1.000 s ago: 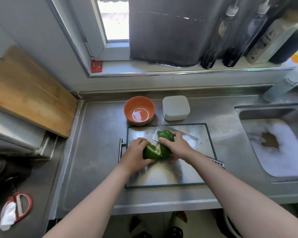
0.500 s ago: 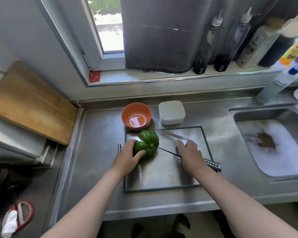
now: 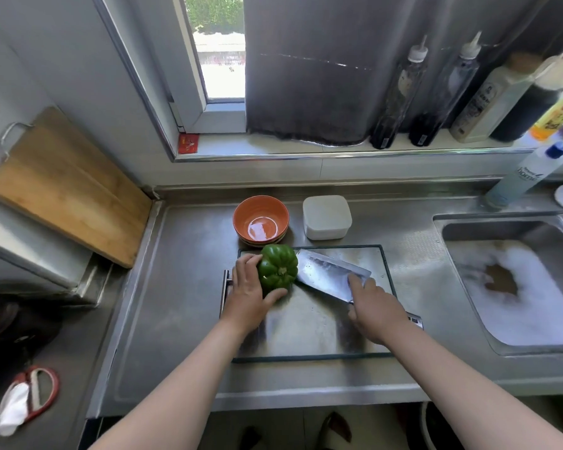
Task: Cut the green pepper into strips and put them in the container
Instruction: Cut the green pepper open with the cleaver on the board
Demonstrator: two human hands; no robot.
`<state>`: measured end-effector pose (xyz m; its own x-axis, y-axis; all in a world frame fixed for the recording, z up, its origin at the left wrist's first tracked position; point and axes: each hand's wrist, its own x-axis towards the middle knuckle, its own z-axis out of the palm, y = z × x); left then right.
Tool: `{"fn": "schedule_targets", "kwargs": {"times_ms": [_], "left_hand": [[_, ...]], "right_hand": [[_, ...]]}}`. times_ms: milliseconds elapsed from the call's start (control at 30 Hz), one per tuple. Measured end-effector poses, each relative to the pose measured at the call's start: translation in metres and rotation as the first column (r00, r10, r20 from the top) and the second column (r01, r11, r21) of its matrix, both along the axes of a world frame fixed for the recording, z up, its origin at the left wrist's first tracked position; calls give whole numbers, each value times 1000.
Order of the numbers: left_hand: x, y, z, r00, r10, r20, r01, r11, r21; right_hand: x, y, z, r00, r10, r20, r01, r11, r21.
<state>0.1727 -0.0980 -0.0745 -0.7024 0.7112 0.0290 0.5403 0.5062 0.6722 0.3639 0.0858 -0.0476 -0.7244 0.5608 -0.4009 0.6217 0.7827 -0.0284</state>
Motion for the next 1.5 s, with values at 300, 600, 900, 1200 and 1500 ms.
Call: {"fn": "schedule_targets", "kwargs": {"times_ms": [300, 600, 900, 1200, 1500], "left_hand": [[-8, 3, 1, 994, 91, 57, -94, 995, 36], [-7, 9, 11, 998, -22, 62, 20, 999, 44], [-8, 11, 11, 990, 2, 140, -8, 999, 38], [-6, 11, 9, 995, -68, 66, 66, 997, 39], [-10, 18, 8, 986, -154, 59, 154, 988, 5]], "right_hand": [[1, 14, 47, 974, -216, -67, 207, 971, -121], [-39, -23, 85, 873, -174, -455, 53, 963, -265], [-56, -39, 81, 927, -102, -361, 2, 964, -267], [-61, -41, 89, 976, -51, -210, 12, 983, -181], [-64, -40, 90, 990, -88, -111, 69, 984, -165]]}}
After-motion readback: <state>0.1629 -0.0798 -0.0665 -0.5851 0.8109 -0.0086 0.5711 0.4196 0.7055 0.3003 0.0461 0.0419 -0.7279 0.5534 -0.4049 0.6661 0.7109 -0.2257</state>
